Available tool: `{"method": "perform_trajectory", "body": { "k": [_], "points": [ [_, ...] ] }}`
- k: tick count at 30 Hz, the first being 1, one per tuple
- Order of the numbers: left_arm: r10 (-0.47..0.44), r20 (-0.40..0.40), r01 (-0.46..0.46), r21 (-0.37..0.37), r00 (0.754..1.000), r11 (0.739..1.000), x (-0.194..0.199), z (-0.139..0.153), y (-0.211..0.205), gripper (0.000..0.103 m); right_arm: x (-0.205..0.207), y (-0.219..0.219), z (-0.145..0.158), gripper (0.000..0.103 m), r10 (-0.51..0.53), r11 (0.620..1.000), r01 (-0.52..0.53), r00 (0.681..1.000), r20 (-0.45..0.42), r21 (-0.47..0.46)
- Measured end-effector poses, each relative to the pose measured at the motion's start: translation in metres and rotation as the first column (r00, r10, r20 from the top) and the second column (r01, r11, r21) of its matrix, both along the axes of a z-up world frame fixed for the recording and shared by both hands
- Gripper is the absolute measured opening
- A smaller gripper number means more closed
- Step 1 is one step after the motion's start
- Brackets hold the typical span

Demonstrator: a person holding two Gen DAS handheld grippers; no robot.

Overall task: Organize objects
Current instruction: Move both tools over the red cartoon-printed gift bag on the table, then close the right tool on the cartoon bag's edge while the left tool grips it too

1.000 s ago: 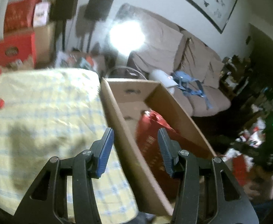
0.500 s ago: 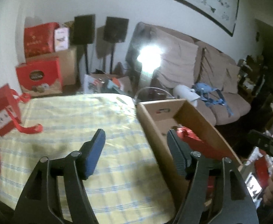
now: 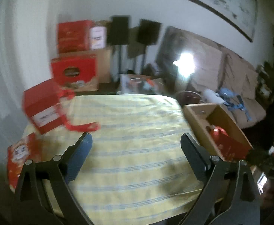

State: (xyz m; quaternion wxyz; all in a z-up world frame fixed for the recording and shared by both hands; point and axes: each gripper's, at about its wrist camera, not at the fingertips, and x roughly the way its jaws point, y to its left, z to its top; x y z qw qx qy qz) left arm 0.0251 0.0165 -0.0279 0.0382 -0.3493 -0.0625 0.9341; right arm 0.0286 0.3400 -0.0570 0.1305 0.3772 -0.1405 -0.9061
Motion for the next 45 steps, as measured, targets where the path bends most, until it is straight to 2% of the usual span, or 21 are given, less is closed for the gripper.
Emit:
{"method": "perform_trajectory", "body": {
  "k": [2,4,7,10,13,15,18,20,22,25,28,31,32,34,35,37,38,39,42,45],
  "points": [
    [0.071,-0.001,-0.071,-0.017,0.998,0.997,0.007,0.001,-0.035,0.098,-0.011,-0.022,-0.014,0.082,0.035,0.999,-0.033,0.998,0.048,-0.030],
    [0.153,0.011,-0.153,-0.023,0.988,0.988,0.016,0.000,-0.077,0.098,-0.021,-0.057,-0.022,0.082,0.108,0.994,-0.109,0.991,0.082,0.011],
    [0.253,0.047,-0.254,0.012,0.966,0.967,0.030,-0.003,-0.141,0.098,-0.028,-0.093,-0.020,0.082,0.160,0.986,-0.164,0.983,0.090,0.037],
    [0.317,0.082,-0.320,0.030,0.945,0.947,0.040,-0.014,-0.198,0.100,-0.036,-0.126,-0.015,0.082,0.227,0.974,-0.228,0.970,0.089,-0.006],
    [0.408,0.146,-0.416,0.028,0.901,0.909,0.050,-0.038,-0.254,0.100,-0.047,-0.168,-0.012,0.082,0.318,0.948,-0.314,0.943,0.094,-0.052],
    [0.436,0.206,-0.456,0.061,0.876,0.888,0.054,-0.062,-0.284,0.100,-0.058,-0.203,-0.015,0.082,0.388,0.920,-0.378,0.916,0.104,-0.099],
    [0.446,0.295,-0.499,0.133,0.845,0.857,0.058,-0.100,-0.316,0.094,-0.074,-0.264,-0.030,0.082,0.475,0.876,-0.451,0.868,0.145,-0.171],
    [0.414,0.325,-0.485,0.176,0.850,0.857,0.059,-0.119,-0.326,0.093,-0.083,-0.301,-0.041,0.081,0.515,0.852,-0.481,0.840,0.168,-0.206],
    [0.399,0.345,-0.479,0.185,0.849,0.858,0.058,-0.135,-0.332,0.091,-0.095,-0.339,-0.057,0.081,0.549,0.830,-0.499,0.812,0.200,-0.251],
    [0.350,0.384,-0.453,0.218,0.854,0.865,0.057,-0.155,-0.333,0.084,-0.111,-0.376,-0.077,0.081,0.557,0.824,-0.492,0.793,0.246,-0.282],
    [0.269,0.420,-0.401,0.265,0.867,0.877,0.052,-0.164,-0.330,0.078,-0.118,-0.400,-0.096,0.075,0.549,0.833,-0.486,0.785,0.287,-0.264],
    [0.262,0.399,-0.376,0.241,0.879,0.895,0.050,-0.162,-0.323,0.078,-0.117,-0.413,-0.108,0.065,0.547,0.836,-0.489,0.780,0.305,-0.248],
    [0.257,0.400,-0.372,0.242,0.880,0.896,0.049,-0.164,-0.321,0.078,-0.116,-0.414,-0.110,0.058,0.549,0.834,-0.489,0.779,0.303,-0.254],
    [0.226,0.404,-0.360,0.295,0.887,0.885,0.047,-0.165,-0.321,0.075,-0.114,-0.419,-0.117,0.053,0.561,0.825,-0.493,0.770,0.304,-0.275],
    [0.213,0.405,-0.357,0.322,0.889,0.877,0.046,-0.166,-0.322,0.075,-0.113,-0.422,-0.119,0.047,0.566,0.823,-0.498,0.765,0.307,-0.274],
    [0.224,0.405,-0.368,0.325,0.887,0.871,0.044,-0.171,-0.321,0.073,-0.109,-0.428,-0.123,0.032,0.578,0.815,-0.515,0.757,0.304,-0.266],
    [0.232,0.399,-0.370,0.314,0.887,0.874,0.043,-0.169,-0.319,0.073,-0.106,-0.428,-0.124,0.021,0.579,0.814,-0.519,0.760,0.294,-0.262],
    [0.238,0.405,-0.377,0.306,0.883,0.874,0.043,-0.169,-0.319,0.073,-0.104,-0.427,-0.123,0.014,0.578,0.814,-0.520,0.769,0.274,-0.258],
    [0.214,0.412,-0.368,0.341,0.886,0.865,0.043,-0.167,-0.320,0.071,-0.098,-0.412,-0.120,0.007,0.569,0.812,-0.495,0.789,0.231,-0.308],
    [0.175,0.397,-0.327,0.354,0.901,0.876,0.043,-0.157,-0.311,0.069,-0.090,-0.383,-0.118,0.004,0.540,0.808,-0.434,0.816,0.207,-0.399]
  ]
}}
